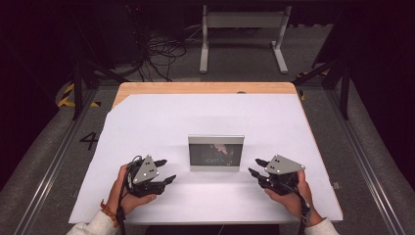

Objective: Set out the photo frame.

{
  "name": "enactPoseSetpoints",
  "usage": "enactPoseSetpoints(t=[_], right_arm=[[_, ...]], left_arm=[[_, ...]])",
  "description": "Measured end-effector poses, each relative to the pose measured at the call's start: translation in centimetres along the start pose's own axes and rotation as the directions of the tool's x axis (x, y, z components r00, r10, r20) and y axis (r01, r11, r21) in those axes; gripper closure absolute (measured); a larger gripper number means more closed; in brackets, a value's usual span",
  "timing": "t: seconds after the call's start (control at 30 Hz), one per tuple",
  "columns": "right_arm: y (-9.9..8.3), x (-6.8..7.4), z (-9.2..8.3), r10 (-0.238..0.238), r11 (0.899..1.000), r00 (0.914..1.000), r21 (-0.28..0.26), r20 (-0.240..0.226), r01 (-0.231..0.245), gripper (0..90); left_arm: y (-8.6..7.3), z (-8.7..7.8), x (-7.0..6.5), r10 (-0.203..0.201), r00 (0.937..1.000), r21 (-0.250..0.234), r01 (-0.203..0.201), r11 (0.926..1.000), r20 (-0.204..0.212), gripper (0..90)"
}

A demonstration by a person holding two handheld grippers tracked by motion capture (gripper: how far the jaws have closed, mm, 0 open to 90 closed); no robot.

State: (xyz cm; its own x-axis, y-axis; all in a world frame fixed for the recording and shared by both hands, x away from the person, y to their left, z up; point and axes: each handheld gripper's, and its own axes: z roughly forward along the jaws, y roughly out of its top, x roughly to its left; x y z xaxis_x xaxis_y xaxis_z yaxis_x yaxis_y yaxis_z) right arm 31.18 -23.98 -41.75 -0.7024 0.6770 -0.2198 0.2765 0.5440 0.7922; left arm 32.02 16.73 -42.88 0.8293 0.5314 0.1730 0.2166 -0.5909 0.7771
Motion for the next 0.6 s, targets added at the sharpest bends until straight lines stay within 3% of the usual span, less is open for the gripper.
enactPoseSetpoints(t=[0.1, 0.6], right_arm=[[0.0, 0.1, 0.1, -0.012, 1.000, 0.9999, 0.010, -0.002, 0.012, 57.3], [-1.4, -0.1, -0.9, -0.020, 0.999, 0.9998, 0.041, -0.006, 0.020, 46.4]], left_arm=[[-0.3, -0.2, -0.2, 0.011, 0.9999, 0.004, -0.011, 0.9999, -0.004, 36.5], [-2.1, -1.3, -0.3, -0.013, 0.9995, 0.019, 0.014, 0.9997, -0.027, 24.0]])
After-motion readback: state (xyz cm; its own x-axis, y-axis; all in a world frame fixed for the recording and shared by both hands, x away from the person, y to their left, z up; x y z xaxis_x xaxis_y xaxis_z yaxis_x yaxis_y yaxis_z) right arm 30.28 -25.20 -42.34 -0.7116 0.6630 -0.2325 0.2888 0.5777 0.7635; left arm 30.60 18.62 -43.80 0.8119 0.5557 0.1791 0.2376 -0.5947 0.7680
